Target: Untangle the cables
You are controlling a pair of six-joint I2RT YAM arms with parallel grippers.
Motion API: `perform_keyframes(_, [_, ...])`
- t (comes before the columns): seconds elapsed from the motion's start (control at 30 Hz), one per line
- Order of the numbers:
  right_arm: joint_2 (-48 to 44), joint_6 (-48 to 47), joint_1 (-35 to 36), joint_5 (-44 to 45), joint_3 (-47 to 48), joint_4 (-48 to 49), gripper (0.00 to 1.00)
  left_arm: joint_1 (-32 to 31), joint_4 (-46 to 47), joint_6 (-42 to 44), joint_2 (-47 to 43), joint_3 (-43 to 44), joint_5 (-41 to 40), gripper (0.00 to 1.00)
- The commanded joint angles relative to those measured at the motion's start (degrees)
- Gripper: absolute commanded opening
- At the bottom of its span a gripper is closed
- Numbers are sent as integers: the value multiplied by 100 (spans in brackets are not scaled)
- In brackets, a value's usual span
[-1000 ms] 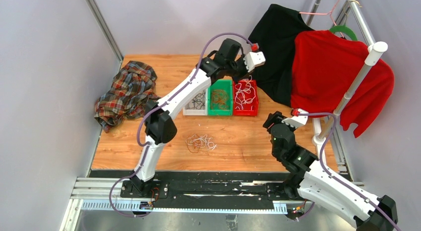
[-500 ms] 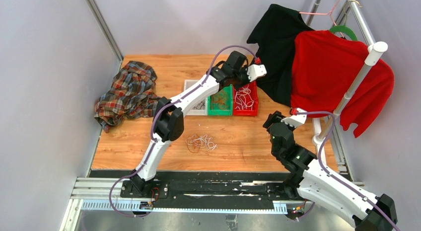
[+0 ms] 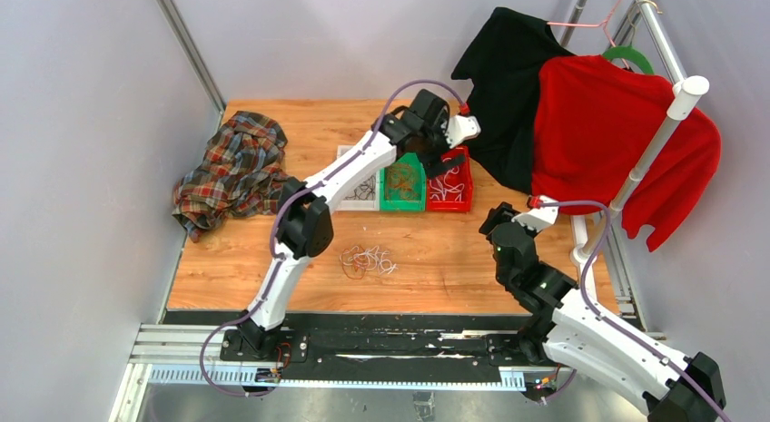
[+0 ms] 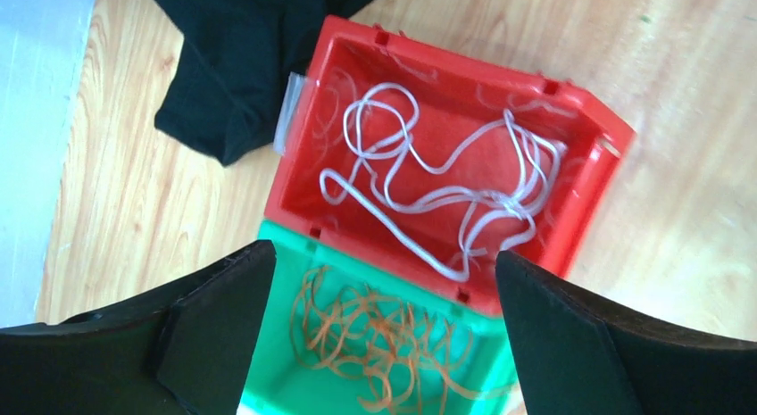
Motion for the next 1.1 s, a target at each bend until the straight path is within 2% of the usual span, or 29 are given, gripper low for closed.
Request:
perform_keyframes(0.0, [102, -28, -76, -131, 96, 74, 58, 320, -1264, 58, -1170, 43, 599, 98])
perform_keyframes(0.1, [233, -123, -77, -315, 185, 161, 59, 576, -1660, 392, -2022, -1176, 994, 98])
perform_keyframes(0.23, [474, -250, -74, -621, 298, 278, 61, 872, -1797, 983, -3150, -3241, 1342, 100])
perform_keyframes(0.4, [674, -370, -69, -1123, 482, 256, 62, 1132, -1899, 1165, -3837, -4786, 1882, 88])
perform_keyframes(0.5, [809, -383, -67, -1441, 557, 260, 61, 1174, -2024, 1707, -4040, -5432, 2047, 81])
perform_keyframes(0.63, [962, -381, -59, -1739, 589, 268, 61, 1181, -2013, 2255, -3951, -5992, 1959, 76])
perform_keyframes(0.8, [968, -446, -58, -1930, 565, 344, 60, 1239, -1514, 2030, -3612, -6128, 1758, 68])
perform_keyframes(0.93, [966, -465, -63, -2042, 546, 364, 59, 1244, -752, 1792, -3632, -6370, 1579, 67])
perform_keyframes(1.07, [992, -454, -60, -2128, 496, 430, 59, 1244, -571, 1930, -3624, -6563, 1444, 69])
